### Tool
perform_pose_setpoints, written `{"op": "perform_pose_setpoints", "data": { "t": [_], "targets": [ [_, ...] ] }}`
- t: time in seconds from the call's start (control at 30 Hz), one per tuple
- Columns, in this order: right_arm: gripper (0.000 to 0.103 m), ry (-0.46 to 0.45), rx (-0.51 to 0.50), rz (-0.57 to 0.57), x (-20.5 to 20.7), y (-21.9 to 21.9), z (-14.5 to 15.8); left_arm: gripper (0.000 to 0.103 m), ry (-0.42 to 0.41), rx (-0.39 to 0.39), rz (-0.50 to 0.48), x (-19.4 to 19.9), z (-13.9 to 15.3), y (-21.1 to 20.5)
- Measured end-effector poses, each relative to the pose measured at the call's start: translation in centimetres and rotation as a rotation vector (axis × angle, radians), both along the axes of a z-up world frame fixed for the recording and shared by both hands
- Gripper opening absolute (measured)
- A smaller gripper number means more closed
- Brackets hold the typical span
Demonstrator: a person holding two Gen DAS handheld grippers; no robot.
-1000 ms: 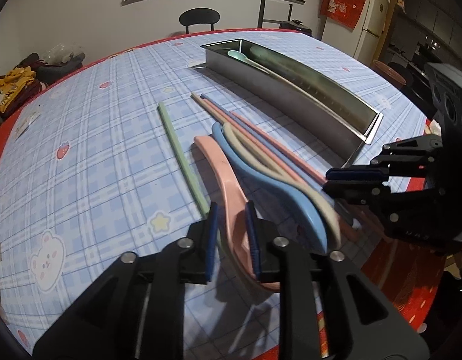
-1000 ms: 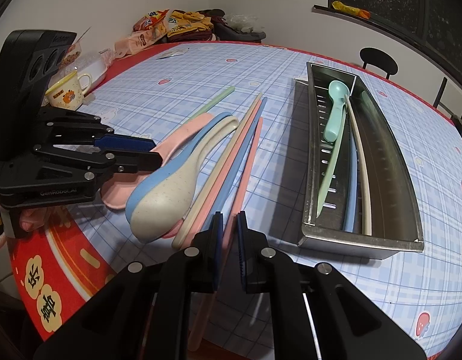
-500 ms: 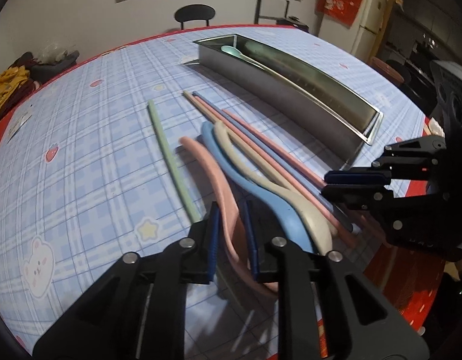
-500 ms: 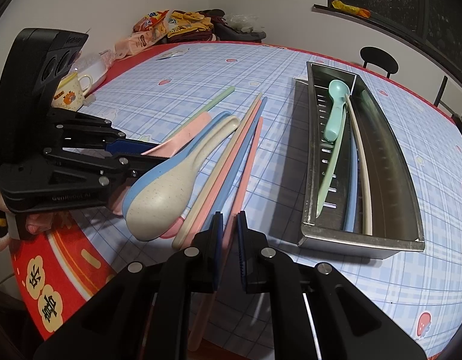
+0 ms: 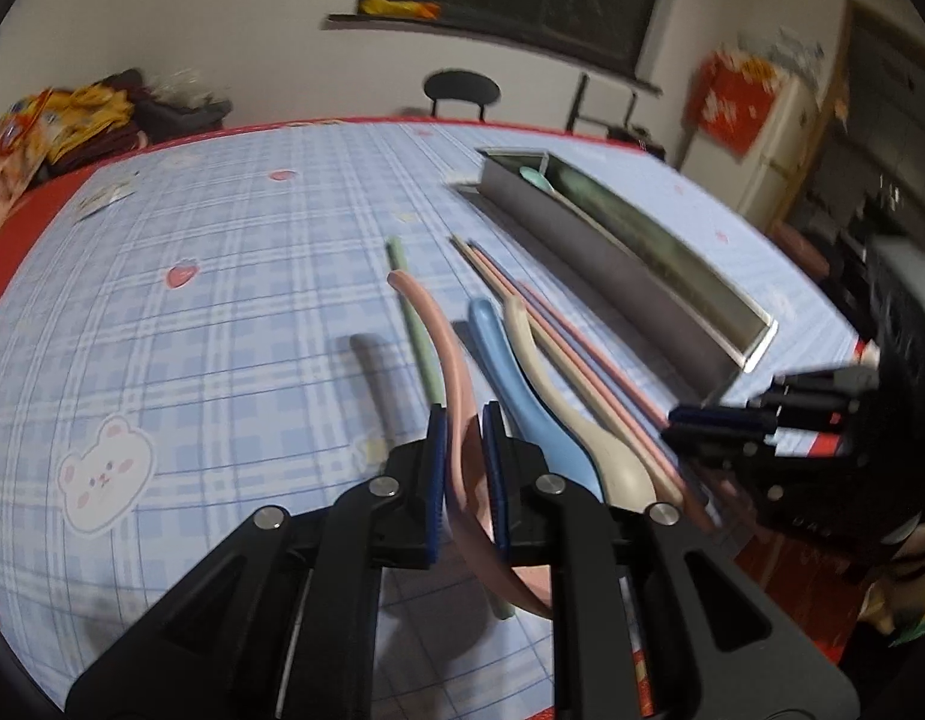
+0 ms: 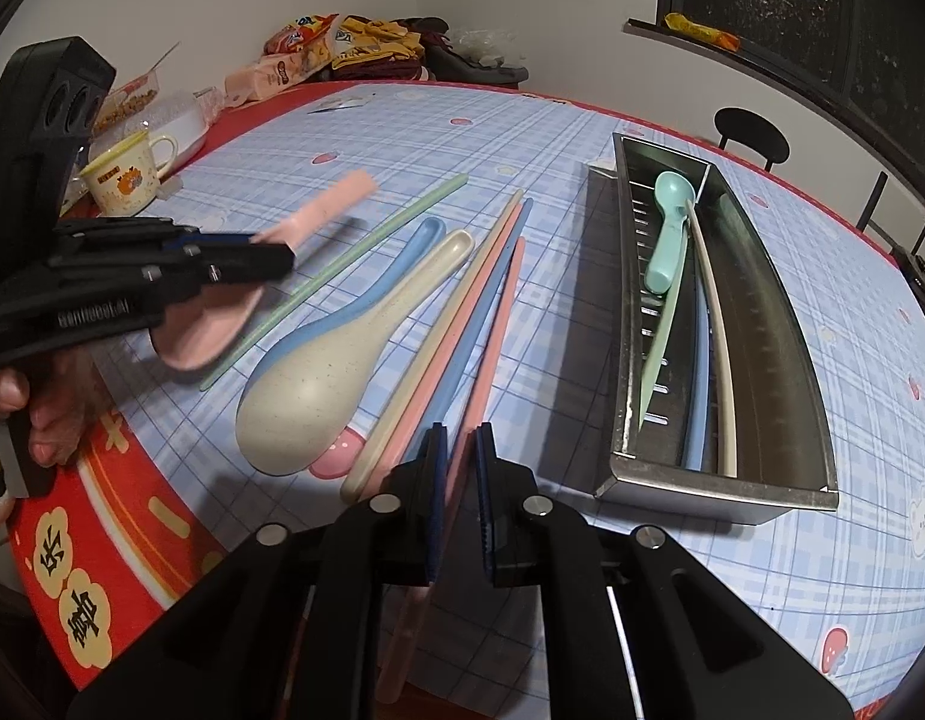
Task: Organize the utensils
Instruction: 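Carry the pink spoon with the left tool while the right tool carries the pink chopstick to the tray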
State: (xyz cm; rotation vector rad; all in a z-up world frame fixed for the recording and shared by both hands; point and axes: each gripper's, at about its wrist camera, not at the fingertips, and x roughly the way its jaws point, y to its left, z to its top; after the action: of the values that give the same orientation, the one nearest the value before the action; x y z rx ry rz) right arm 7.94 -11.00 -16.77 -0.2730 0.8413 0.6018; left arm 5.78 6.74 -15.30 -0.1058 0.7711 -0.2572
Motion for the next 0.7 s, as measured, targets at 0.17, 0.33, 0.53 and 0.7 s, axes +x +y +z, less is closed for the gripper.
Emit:
{"op": "perform_pose_setpoints", "data": {
  "t": [0.17, 0.33, 0.53, 0.7],
  "targets": [
    [0.008, -0.018, 0.001, -0.019, -0.1, -0.2, 0.2, 0.016, -0.037, -0.072, 0.045, -0.6, 0.5, 1.6],
    [0.007, -0.058, 0.062, -0.049, -0.4, -1.4, 1.0, 0.016, -0.029, -0.074, 0.044, -0.4, 0.5, 1.6],
    [0.006, -0.11, 0.126, -0.071, -0.9, -2.7, 2.0, 0.016, -0.037, -0.069, 0.042, -0.6, 0.6, 1.6],
    [0.006, -0.122, 0.145, -0.084, -1.0, -3.1, 2.3, 0.016, -0.042, -0.068, 0.046, -0.6, 0.7, 1.7]
  ]
}}
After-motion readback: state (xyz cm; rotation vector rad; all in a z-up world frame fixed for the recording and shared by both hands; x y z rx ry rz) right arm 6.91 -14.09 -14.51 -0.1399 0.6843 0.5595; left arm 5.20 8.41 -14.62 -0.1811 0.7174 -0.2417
